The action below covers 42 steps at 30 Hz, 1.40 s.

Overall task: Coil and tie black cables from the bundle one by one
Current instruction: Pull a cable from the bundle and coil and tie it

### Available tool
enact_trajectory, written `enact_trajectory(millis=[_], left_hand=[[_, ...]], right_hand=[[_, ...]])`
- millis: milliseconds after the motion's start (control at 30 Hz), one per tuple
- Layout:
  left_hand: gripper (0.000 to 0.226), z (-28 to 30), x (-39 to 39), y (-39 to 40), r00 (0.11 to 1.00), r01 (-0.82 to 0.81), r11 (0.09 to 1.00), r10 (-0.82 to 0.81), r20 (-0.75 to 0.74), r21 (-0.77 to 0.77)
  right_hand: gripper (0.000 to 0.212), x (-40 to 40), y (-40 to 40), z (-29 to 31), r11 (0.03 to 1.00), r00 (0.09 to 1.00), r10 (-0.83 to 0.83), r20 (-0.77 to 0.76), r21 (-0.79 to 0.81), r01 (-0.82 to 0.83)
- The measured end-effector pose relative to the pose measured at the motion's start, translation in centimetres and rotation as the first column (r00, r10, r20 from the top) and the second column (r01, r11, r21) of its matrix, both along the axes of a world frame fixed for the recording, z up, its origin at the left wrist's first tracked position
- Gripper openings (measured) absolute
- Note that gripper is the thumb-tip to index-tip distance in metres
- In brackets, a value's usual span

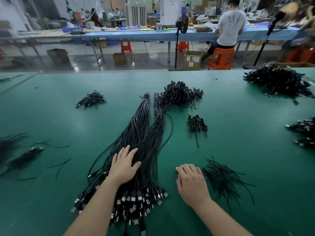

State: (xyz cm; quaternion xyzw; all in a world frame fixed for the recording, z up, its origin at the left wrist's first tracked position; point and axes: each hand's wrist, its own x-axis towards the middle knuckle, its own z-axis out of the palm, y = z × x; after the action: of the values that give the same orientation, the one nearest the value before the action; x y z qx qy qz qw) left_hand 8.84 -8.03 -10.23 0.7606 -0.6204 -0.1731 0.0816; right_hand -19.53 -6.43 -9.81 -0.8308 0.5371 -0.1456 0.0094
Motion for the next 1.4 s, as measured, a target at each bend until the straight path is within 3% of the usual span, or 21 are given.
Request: enact_trajectory(millis=[167,267,367,500,633,700,800,900,1033,1167,1233,1400], left_hand=[[0.063,-0.5,-0.1,-0.1,0.999,-0.002,1.000,0.002,0.032,-0.001],[0.062,-0.7,-0.1,-0.2,0.999,0.000,1.000,0.000,0.051,-0.008],[0.063,-0.7,-0.1,-0.2,0.998,-0.001,1.000,0.002,0.066,-0.016],[0.063,-0.8,-0.1,-0.2,0.998,0.000,1.000,0.002,0.063,-0.027],[0.064,-0.8,-0.2,-0.1,0.998,0.001,0.999,0.001,0.062,-0.040],[0.064,-0.7,-0.3,-0.1,0.998,-0.001,0.999,0.003,0.061,-0.032],[0.064,-0.4,-0.5,-0.1,0.998,-0.002,1.000,0.003,0.065,-0.021],[0.064,-0.2,-0.5,0.0,0.998,0.014,1.000,-0.013,0.066,-0.015],[0.063,-0.1,-0.5,0.1,0.998,0.006,1.000,-0.004,0.067,-0.018],[0.063,-0.4,-0.5,0.1,0.998,-0.005,1.000,0.007,0.060,-0.024],[0.062,-0.5,-0.4,0.1,0.999,-0.009,1.000,0.010,0.052,-0.022],[0.054,0.3,-0.7,-0.1,0.997,-0.048,0.998,0.049,-0.066,0.030]], right_hand=[[0.029,2.4,-0.7,2.2,0.982,0.994,-0.082,0.068,0.176,0.068],[0.031,5.2,-0.7,4.0,0.949,0.982,0.006,0.187,0.309,-0.064],[0.044,7.9,0.3,4.8,0.855,0.971,0.079,0.225,0.485,-0.182],[0.049,9.8,1.5,4.1,0.835,0.977,0.169,0.133,0.507,-0.214],[0.050,10.0,1.5,4.4,0.812,0.975,0.166,0.147,0.541,-0.220],[0.046,9.7,1.4,5.1,0.783,0.967,0.136,0.213,0.575,-0.237],[0.030,9.6,1.1,6.6,0.672,0.901,-0.026,0.432,0.675,-0.305],[0.039,9.4,0.9,8.4,0.628,0.796,-0.171,0.581,0.686,-0.366],[0.043,8.3,0.8,10.2,0.721,0.734,-0.127,0.667,0.571,-0.393],[0.019,7.1,0.5,11.1,0.817,0.684,-0.065,0.727,0.432,-0.381],[0.018,6.6,0.3,11.6,0.847,0.657,-0.056,0.752,0.384,-0.367],[0.017,5.5,0.4,12.1,0.884,0.695,-0.029,0.719,0.343,-0.318]])
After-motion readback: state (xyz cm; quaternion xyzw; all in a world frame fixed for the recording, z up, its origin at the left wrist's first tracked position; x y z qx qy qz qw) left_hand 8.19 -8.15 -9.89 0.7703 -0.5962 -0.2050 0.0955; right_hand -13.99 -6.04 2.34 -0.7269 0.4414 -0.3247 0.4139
